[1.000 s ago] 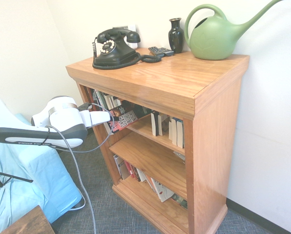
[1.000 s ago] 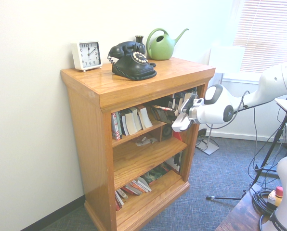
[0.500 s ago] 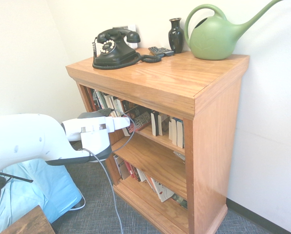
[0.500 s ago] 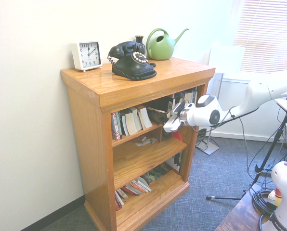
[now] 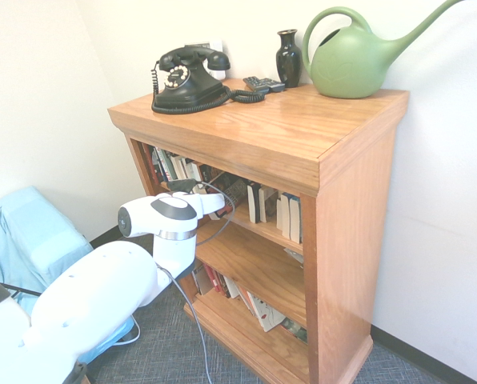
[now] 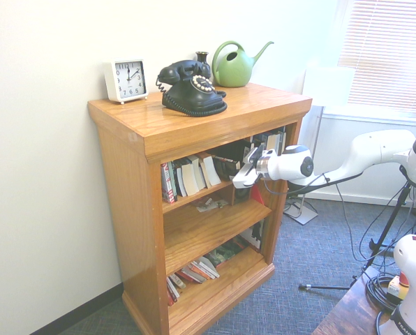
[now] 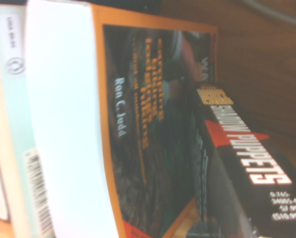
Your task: Organize the shelf
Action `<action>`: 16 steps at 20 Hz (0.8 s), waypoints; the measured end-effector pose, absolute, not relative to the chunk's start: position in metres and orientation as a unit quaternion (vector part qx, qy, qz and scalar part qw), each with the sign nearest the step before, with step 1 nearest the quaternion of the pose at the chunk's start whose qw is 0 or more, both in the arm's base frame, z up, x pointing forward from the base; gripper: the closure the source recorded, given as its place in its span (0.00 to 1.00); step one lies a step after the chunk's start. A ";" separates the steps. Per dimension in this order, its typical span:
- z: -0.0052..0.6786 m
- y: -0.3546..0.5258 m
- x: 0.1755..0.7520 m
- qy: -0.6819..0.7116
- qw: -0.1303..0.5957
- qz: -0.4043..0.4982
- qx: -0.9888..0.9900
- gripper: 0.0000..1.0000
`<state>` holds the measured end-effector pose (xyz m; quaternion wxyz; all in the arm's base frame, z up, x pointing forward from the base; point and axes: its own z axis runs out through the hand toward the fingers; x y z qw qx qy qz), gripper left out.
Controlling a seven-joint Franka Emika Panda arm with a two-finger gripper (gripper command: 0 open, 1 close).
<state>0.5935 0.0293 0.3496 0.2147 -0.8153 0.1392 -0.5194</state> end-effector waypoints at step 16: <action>0.355 0.025 0.567 0.126 0.196 -0.521 -0.821 1.00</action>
